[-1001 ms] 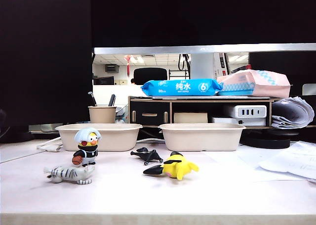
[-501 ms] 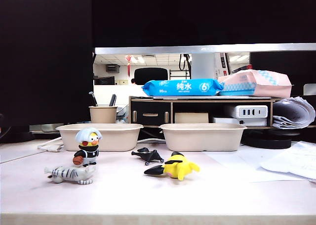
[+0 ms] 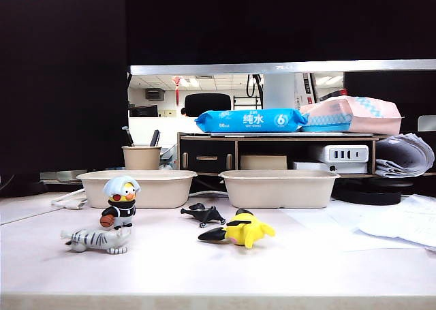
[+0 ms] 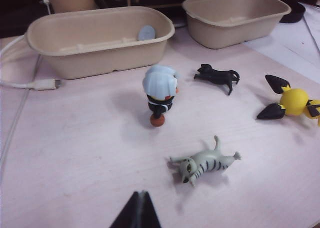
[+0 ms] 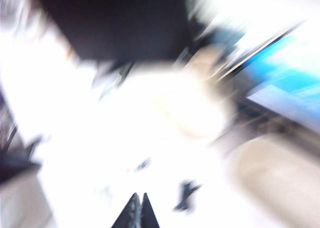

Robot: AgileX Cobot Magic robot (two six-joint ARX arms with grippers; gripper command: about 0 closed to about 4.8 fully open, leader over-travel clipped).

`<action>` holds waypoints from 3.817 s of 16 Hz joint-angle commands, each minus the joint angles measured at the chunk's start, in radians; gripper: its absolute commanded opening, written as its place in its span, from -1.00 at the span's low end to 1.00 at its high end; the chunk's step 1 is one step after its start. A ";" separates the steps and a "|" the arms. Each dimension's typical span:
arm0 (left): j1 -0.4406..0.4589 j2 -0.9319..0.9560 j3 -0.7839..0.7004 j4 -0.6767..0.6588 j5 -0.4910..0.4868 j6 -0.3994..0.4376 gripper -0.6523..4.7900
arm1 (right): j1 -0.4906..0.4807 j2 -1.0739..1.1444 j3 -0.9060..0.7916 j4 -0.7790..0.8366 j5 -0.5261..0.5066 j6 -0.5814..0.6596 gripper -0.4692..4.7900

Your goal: Put the dolls with similar sizes into the same paper box, while dolls with different sizes go into separate paper boxes.

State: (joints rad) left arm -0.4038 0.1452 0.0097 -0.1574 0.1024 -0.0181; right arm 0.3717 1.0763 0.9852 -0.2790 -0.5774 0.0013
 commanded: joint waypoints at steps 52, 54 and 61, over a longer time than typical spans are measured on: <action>0.182 -0.142 0.000 -0.009 0.008 0.003 -0.78 | 0.353 1.147 0.679 0.472 0.374 -0.072 0.16; 0.180 -0.142 0.000 -0.010 0.008 0.003 -0.78 | 0.343 1.138 0.679 0.470 0.373 -0.056 0.23; 0.072 0.048 0.000 0.016 0.008 0.006 -0.78 | 0.343 0.953 0.677 0.127 0.378 -0.058 0.47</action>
State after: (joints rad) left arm -0.3130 0.1799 0.0105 -0.1551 0.1040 -0.0177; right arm 0.7158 2.0556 1.6604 -0.0727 -0.2020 -0.0525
